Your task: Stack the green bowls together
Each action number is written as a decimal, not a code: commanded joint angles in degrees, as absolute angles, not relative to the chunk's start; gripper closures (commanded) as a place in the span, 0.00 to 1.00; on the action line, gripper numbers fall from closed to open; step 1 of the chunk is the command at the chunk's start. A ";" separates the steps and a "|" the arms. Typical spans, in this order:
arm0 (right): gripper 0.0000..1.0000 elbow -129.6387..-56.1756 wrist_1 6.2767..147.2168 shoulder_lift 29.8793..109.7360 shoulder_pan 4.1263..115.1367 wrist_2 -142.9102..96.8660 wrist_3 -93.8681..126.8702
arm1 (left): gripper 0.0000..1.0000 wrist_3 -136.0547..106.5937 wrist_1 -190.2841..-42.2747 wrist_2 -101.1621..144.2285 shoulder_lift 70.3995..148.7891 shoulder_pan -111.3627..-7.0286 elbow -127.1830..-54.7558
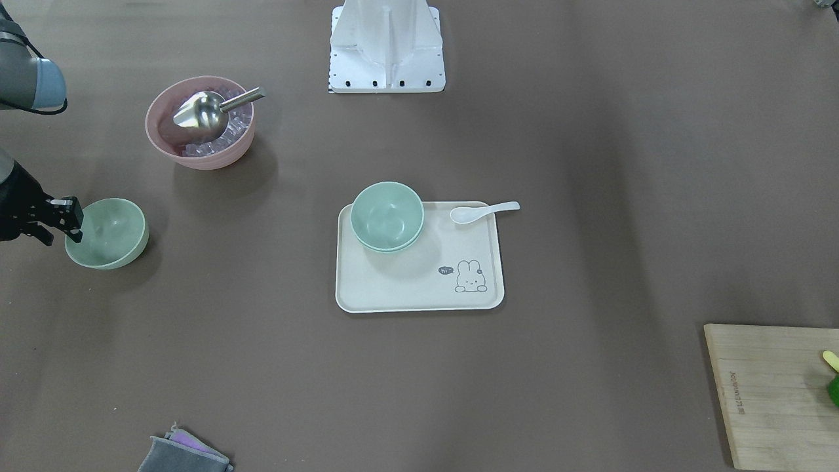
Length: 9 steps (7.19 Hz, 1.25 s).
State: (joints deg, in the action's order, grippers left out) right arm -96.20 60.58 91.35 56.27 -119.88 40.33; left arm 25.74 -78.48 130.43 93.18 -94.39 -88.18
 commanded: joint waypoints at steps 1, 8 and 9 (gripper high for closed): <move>0.54 -96.42 60.47 91.41 55.73 -119.97 40.34 | 0.02 25.75 -79.01 130.43 92.99 -94.39 -88.07; 1.00 -101.07 61.43 91.32 55.28 -120.93 40.25 | 0.02 25.66 -79.01 130.43 92.99 -94.31 -87.89; 1.00 -101.60 62.65 89.84 57.20 -123.03 40.25 | 0.02 25.66 -79.01 130.43 92.99 -94.31 -87.89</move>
State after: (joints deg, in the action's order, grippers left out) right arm -100.61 61.60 91.07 55.70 -121.18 40.26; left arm 25.68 -79.01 130.43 92.98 -94.32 -87.92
